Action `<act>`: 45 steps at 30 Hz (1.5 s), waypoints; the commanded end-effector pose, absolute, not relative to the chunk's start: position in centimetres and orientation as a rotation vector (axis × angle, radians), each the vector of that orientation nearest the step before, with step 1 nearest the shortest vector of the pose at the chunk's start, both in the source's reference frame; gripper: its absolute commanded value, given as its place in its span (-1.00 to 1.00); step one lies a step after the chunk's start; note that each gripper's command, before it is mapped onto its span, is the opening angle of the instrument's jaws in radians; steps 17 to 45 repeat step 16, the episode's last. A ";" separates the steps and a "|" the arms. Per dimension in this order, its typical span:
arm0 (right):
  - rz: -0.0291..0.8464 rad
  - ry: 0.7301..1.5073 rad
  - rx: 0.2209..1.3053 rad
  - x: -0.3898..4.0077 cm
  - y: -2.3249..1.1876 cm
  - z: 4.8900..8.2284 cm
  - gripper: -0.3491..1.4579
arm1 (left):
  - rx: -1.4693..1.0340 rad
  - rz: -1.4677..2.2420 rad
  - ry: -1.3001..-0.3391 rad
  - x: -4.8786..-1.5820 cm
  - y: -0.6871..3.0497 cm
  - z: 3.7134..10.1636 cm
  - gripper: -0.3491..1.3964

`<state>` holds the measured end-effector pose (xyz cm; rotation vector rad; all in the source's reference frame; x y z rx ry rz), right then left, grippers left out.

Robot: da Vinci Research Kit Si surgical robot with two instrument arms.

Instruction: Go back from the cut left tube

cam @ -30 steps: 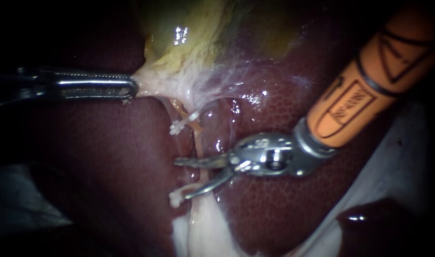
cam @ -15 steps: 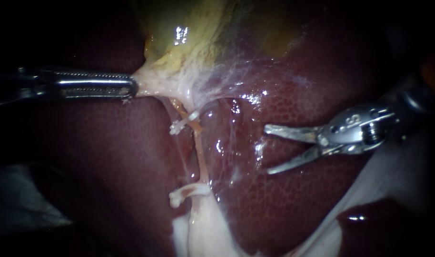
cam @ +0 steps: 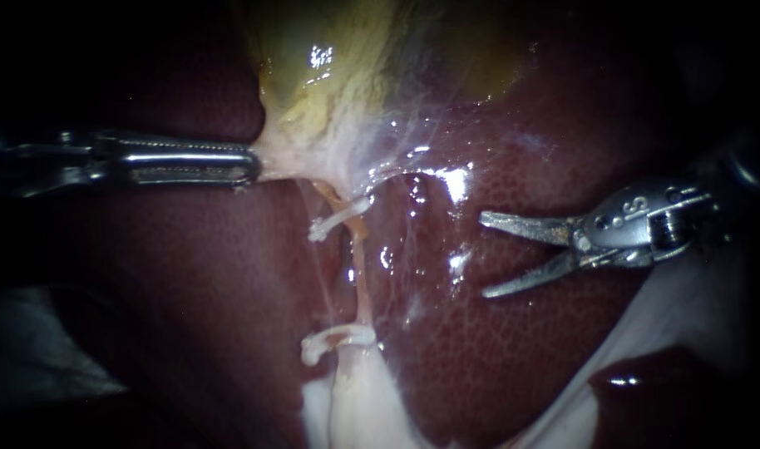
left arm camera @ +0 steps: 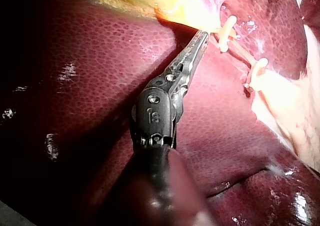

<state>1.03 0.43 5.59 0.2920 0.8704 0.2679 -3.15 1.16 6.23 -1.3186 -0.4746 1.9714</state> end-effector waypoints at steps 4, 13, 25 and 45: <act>0.267 0.871 0.293 1.03 0.43 5.60 0.99 | -1.312 1.983 -0.478 -3.24 1.12 6.36 -1.00; 0.266 0.873 0.296 1.02 0.43 5.61 0.99 | -1.309 1.990 -0.481 -3.27 1.11 6.43 -1.00; 0.263 0.876 0.303 1.03 0.43 5.61 0.99 | -1.309 1.990 -0.483 -3.25 1.11 6.42 -1.00; 0.263 0.876 0.303 1.03 0.43 5.61 0.99 | -1.309 1.990 -0.483 -3.25 1.11 6.42 -1.00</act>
